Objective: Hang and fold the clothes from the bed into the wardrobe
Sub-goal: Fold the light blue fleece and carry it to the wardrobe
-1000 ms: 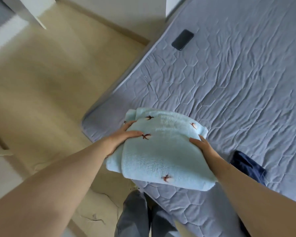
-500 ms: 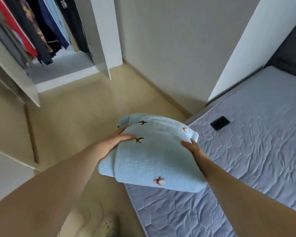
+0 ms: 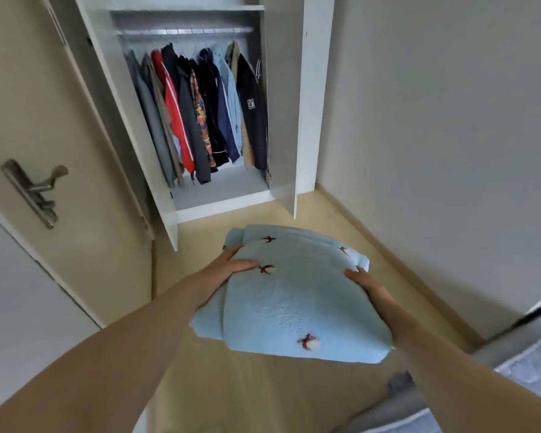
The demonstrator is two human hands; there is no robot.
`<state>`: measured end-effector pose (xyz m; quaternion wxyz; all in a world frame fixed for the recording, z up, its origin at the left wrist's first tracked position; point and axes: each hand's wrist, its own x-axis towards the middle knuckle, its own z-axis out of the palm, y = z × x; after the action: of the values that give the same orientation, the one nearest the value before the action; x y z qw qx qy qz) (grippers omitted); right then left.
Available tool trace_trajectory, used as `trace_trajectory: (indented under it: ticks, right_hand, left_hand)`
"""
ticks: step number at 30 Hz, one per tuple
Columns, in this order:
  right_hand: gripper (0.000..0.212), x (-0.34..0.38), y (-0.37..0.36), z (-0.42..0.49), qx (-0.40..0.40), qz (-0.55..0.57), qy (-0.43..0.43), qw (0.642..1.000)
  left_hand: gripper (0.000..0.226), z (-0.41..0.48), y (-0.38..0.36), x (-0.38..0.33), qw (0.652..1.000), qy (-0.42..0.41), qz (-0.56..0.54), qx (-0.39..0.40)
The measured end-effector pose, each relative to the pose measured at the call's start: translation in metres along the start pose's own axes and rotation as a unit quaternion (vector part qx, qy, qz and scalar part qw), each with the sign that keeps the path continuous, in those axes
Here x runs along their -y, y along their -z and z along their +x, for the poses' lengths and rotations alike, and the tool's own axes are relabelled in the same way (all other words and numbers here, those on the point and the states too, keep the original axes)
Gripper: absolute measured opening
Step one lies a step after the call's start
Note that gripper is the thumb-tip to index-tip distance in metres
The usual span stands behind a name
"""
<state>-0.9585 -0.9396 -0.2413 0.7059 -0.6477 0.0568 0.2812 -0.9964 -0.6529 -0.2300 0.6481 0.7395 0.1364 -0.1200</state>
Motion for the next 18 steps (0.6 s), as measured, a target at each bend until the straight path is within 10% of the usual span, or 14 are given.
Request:
trace_trajectory:
  ticks: [18]
  right_hand:
    - [0.028,0.212,-0.120,0.251,0.163,0.028,0.035,0.986]
  left_hand:
    - [0.036,0.152,0.190,-0.157,0.984,-0.011,-0.026,-0.176]
